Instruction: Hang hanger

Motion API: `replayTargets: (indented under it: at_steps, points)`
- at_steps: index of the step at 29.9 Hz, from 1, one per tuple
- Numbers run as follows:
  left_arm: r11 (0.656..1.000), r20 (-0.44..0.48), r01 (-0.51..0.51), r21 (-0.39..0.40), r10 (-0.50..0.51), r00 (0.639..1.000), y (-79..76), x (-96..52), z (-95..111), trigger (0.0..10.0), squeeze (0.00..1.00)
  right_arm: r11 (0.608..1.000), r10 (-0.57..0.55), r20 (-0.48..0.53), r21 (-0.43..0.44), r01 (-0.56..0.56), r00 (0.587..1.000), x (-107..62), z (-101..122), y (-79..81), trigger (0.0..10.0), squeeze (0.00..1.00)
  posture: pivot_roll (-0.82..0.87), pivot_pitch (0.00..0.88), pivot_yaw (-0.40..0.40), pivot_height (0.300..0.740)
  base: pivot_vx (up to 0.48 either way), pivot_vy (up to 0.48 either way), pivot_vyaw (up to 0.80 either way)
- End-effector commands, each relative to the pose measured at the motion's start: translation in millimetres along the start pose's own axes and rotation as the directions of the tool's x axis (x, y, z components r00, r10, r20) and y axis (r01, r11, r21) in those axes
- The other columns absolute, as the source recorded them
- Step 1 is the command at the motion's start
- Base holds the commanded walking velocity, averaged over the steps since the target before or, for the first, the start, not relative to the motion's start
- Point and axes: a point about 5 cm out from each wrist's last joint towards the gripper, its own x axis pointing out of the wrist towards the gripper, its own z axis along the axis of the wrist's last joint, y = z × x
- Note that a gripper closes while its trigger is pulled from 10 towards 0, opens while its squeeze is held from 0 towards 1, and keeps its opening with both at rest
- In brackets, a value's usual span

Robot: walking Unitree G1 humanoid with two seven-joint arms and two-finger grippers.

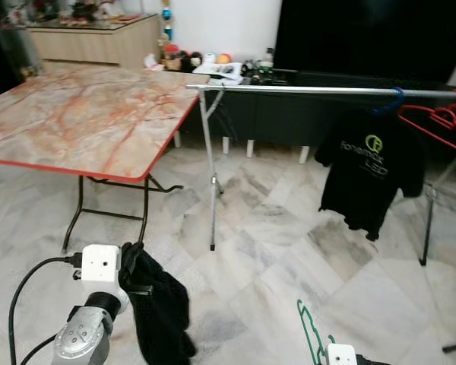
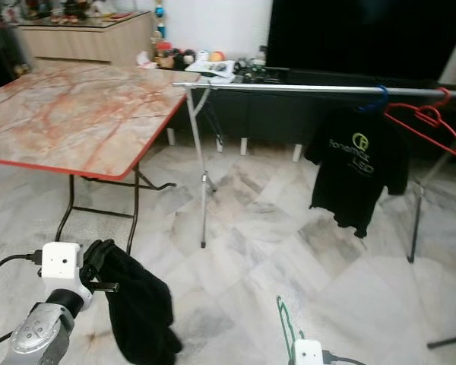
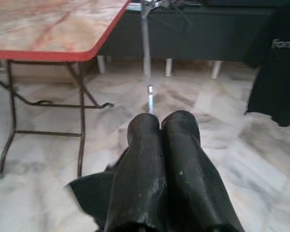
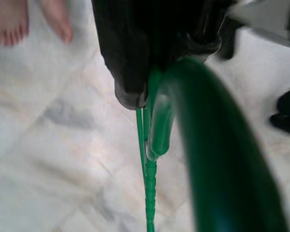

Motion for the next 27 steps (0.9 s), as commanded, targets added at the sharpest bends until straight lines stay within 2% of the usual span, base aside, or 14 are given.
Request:
replayTargets:
  at_steps: [1, 5, 11, 27]
  points:
    - [1.000, 0.044, -0.004, 0.021, 0.003, 0.999, 4.8, 1.8, 11.4, 10.0, 0.00, 1.000, 0.011, 0.010, 0.014, -0.012, 1.000, 1.7, 4.8, 5.9, 10.0, 0.00, 0.09, 0.000, 0.019, 0.740, 0.000, 0.480, 0.00]
    - [1.000, 0.039, 0.014, 0.020, -0.015, 0.999, 2.0, 1.0, 10.3, 10.0, 0.00, 1.000, 0.014, 0.011, 0.017, -0.014, 1.000, 2.0, 5.8, 7.8, 10.0, 0.00, 0.08, 0.000, 0.024, 0.740, 0.000, 0.480, 0.00]
    - [1.000, 0.048, 0.010, 0.028, -0.012, 0.999, 6.6, 3.3, 13.1, 10.0, 0.00, 1.000, 0.024, 0.020, 0.010, -0.024, 1.000, 3.0, 9.3, 11.8, 10.0, 0.00, 0.07, 0.000, 0.028, 0.740, 0.000, 0.480, 0.00]
    - [0.999, 0.047, 0.008, 0.039, -0.010, 0.999, 9.3, 4.1, 15.4, 10.0, 0.00, 1.000, 0.029, 0.034, 0.005, -0.029, 0.999, 4.3, 14.4, 11.5, 10.0, 0.00, 0.08, 0.000, 0.029, 0.740, 0.000, 0.480, 0.00]
